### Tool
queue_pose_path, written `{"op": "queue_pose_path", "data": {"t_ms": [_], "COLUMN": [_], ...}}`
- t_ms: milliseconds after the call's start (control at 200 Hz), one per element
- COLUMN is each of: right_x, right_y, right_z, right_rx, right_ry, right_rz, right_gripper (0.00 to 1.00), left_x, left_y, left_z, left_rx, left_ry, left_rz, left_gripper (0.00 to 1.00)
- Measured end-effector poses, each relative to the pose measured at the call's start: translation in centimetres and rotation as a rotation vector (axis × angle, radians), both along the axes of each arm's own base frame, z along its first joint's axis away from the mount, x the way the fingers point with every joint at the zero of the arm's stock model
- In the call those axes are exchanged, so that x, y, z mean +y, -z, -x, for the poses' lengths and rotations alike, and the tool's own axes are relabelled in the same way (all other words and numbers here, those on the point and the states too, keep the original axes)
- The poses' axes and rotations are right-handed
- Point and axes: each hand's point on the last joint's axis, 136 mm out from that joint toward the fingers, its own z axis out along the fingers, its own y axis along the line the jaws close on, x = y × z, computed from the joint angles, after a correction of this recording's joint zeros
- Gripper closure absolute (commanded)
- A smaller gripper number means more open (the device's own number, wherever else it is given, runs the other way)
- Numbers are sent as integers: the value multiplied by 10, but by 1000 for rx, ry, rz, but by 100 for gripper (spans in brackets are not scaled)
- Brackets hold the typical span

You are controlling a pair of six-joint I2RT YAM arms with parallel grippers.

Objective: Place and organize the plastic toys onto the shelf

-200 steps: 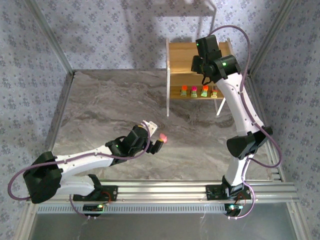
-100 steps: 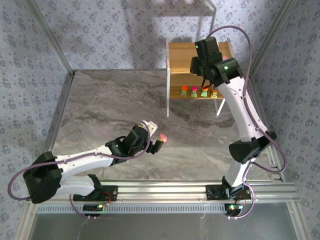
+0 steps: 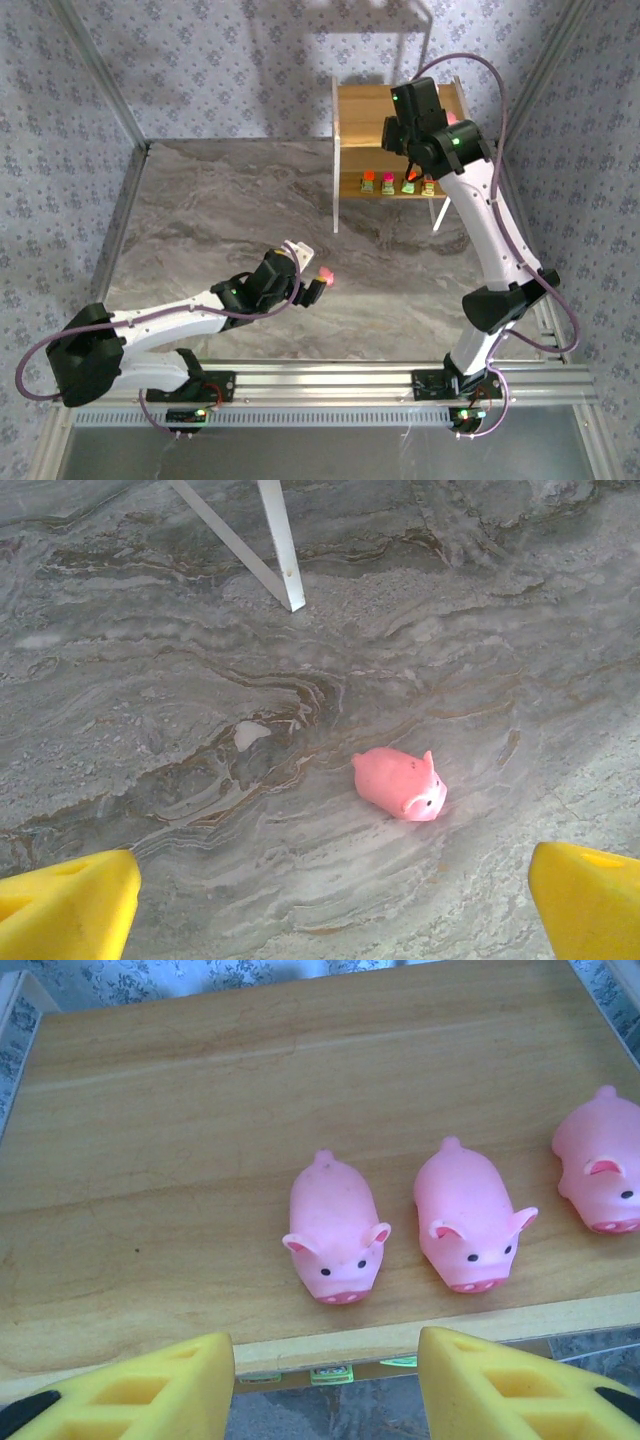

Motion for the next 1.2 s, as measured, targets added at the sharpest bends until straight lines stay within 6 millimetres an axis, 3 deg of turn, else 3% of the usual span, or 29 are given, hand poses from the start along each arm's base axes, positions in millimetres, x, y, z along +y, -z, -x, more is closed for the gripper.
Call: {"op": "queue_pose_path", "data": {"t_ms": [450, 855, 1199], "right_x": [20, 43, 59], "right_y": [28, 61, 113], "right_z": [28, 56, 73], "right_rx": [41, 63, 135], "right_ry": [-78, -157, -208], "right_rz": [27, 31, 70], "right_gripper": [40, 24, 22], "left_x": [5, 9, 17], "left_y": [-2, -4, -4], "left_z": [-3, -4, -8], "left_rx": [-16, -26, -22], "left_ry": [-26, -45, -78], "left_rz": [-8, -3, -9], "left_gripper": [0, 0, 0]}}
